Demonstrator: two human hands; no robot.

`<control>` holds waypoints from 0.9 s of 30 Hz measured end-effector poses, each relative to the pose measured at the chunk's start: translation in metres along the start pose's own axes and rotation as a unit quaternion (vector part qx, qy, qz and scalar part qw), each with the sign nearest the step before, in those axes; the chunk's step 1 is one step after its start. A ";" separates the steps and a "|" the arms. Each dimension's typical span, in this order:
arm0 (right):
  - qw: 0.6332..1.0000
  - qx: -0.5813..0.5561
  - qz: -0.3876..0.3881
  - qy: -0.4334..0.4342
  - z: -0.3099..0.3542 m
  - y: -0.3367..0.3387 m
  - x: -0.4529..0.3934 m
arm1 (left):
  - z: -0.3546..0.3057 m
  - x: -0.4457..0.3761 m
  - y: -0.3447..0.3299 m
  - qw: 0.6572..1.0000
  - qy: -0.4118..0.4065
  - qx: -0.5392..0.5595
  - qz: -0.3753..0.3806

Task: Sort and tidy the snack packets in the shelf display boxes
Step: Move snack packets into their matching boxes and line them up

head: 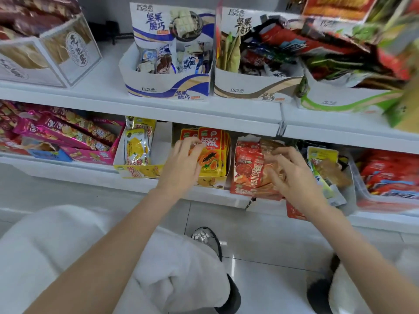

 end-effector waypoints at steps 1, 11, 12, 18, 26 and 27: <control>1.000 0.001 -0.015 0.002 -0.003 0.018 -0.001 | -0.012 -0.006 0.009 1.000 -0.020 0.003 -0.007; 0.990 0.072 -0.106 0.060 0.008 0.143 -0.096 | -0.078 -0.099 0.089 0.993 -0.083 -0.040 -0.074; 0.986 0.096 -0.122 0.063 0.011 0.150 -0.112 | -0.077 -0.107 0.089 0.994 -0.071 -0.033 -0.076; 0.943 0.193 -0.271 -0.025 0.008 0.194 -0.150 | -0.082 -0.134 0.086 0.993 -0.038 0.050 -0.102; 0.982 0.187 -0.019 -0.010 -0.003 0.136 -0.174 | -0.120 -0.149 0.081 0.991 -0.066 0.076 -0.093; 0.984 0.168 -0.060 -0.005 0.002 0.144 -0.173 | -0.122 -0.151 0.081 0.991 -0.059 0.081 -0.093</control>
Point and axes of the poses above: each hand's wrist, its own x-axis away from the middle knuckle, its own y-axis out of the back of the hand, z = x × y, the point moved 10 cm from there along -x, towards the middle knuckle, and after that the axes turned 4 degrees about -y, right-handed, at the moved point
